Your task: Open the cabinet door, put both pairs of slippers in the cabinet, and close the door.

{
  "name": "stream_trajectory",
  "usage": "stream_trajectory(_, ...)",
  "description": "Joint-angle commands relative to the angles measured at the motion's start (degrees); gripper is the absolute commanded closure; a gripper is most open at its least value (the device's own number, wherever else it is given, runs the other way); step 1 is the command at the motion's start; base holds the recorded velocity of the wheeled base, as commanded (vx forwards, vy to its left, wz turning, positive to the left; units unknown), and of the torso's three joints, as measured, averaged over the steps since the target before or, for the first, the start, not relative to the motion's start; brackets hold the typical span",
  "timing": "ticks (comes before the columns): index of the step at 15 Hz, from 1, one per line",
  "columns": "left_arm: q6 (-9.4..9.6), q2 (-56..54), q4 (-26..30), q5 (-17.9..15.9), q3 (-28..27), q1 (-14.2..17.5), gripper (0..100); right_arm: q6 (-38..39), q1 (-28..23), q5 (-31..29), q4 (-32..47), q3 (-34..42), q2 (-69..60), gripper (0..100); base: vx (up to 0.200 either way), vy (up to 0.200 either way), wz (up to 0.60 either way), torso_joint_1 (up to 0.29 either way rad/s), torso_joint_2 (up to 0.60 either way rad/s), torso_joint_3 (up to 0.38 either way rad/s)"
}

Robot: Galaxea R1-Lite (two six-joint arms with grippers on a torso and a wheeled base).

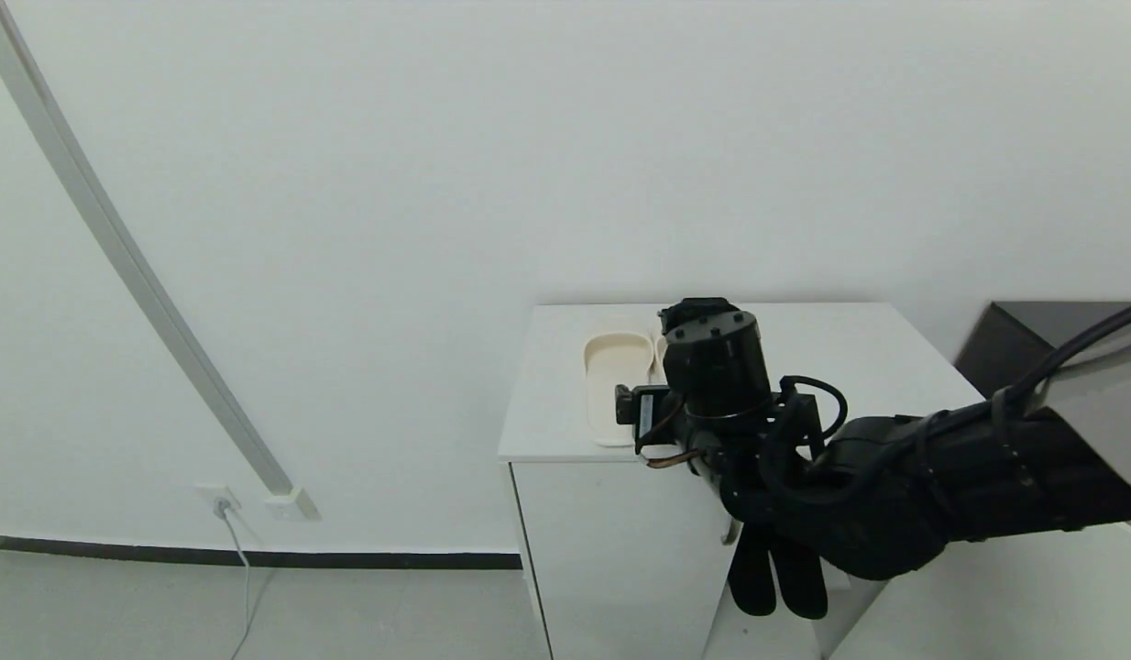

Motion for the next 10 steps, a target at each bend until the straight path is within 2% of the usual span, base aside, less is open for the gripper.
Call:
stream_trajectory(1,0.04,0.07,-0.04,0.04,0.00,0.04,100,-0.69,-0.17,0.10,-3.28,-0.84,4.96,0,0.000,0.000,0.00,0.000,0.00,0.000)
stream_trajectory(4,-0.05,0.07,-0.04,0.13,0.00,0.04,100,-2.63,-1.93,0.10,-5.65,-3.74,8.03,0,0.000,0.000,0.00,0.000,0.00,0.000)
stream_trajectory(10,-0.14,0.07,-0.04,0.13,0.00,0.04,100,-6.41,-5.97,1.68,-5.21,-13.50,14.10,0,0.000,0.000,0.00,0.000,0.00,0.000)
